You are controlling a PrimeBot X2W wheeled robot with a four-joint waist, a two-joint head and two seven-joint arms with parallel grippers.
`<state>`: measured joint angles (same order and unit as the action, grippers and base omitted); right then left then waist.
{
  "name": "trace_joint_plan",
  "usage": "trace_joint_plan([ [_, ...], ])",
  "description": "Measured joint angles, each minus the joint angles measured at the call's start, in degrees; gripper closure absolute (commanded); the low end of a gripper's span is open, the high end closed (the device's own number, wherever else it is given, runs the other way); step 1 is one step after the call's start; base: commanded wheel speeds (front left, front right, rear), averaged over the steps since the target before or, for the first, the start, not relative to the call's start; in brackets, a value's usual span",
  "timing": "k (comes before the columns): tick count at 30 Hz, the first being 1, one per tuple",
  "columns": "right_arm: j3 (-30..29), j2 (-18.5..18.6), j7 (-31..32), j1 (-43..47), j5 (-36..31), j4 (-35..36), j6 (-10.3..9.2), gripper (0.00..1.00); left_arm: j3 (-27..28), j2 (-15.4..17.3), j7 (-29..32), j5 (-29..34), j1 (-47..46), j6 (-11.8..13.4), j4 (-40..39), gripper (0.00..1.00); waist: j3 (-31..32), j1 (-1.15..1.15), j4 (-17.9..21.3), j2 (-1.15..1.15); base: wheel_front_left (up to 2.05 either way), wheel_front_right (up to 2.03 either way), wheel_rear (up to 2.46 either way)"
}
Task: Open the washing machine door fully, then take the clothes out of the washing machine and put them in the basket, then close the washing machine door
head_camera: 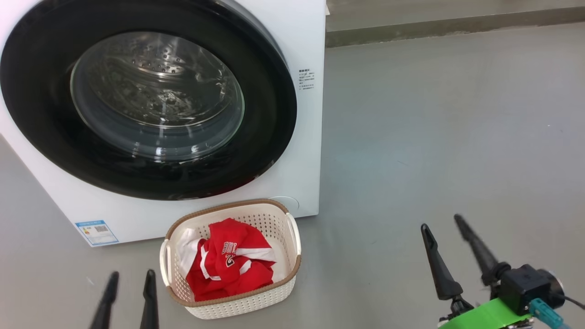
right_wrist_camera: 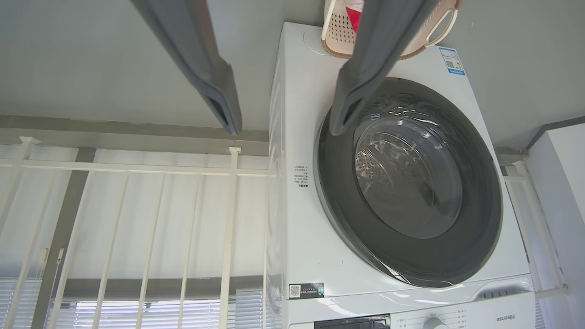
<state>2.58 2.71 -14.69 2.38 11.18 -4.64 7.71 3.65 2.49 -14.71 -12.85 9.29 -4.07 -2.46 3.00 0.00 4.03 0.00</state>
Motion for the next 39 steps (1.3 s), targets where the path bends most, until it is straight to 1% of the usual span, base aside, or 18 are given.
trace_joint_plan([
  [8, 0.21, -0.67, 0.15, 2.46, 0.30, -5.16, 0.01, 1.00, -0.34, -1.20, 0.60, -0.49, 0.23, 0.00, 5.27, 1.00, -0.05, 0.00, -0.07, 0.00, 0.00, 0.00, 0.00],
  [13, 0.14, -0.64, 0.70, 2.42, 3.74, -5.19, 0.01, 1.00, -0.31, -1.21, 1.27, -3.61, 0.23, 0.00, 5.70, 1.00, -0.05, 0.03, -0.26, 0.00, 0.00, 0.00, 0.00],
  [20, 0.02, -0.56, 1.96, 2.28, 9.67, -5.55, 0.01, 1.00, -0.30, -1.21, 2.60, -8.82, 0.10, 0.00, 6.57, 1.00, -0.39, 0.01, -0.51, 0.00, 0.00, 0.00, 0.00],
  [34, -0.34, -0.16, 3.74, 1.88, 18.79, -6.17, 0.01, 1.00, -0.19, -1.20, 4.92, -17.60, -1.08, -0.08, 7.98, 1.00, -0.75, 0.01, -0.95, 0.00, 0.00, 0.00, 0.00],
  [39, -0.65, 0.16, 4.71, 1.73, 22.08, -6.39, 0.01, 1.00, -0.16, -1.19, 5.82, -20.76, -1.48, -0.46, 8.45, 1.00, -0.87, 0.01, -1.11, 0.00, 0.00, 0.00, 0.00],
])
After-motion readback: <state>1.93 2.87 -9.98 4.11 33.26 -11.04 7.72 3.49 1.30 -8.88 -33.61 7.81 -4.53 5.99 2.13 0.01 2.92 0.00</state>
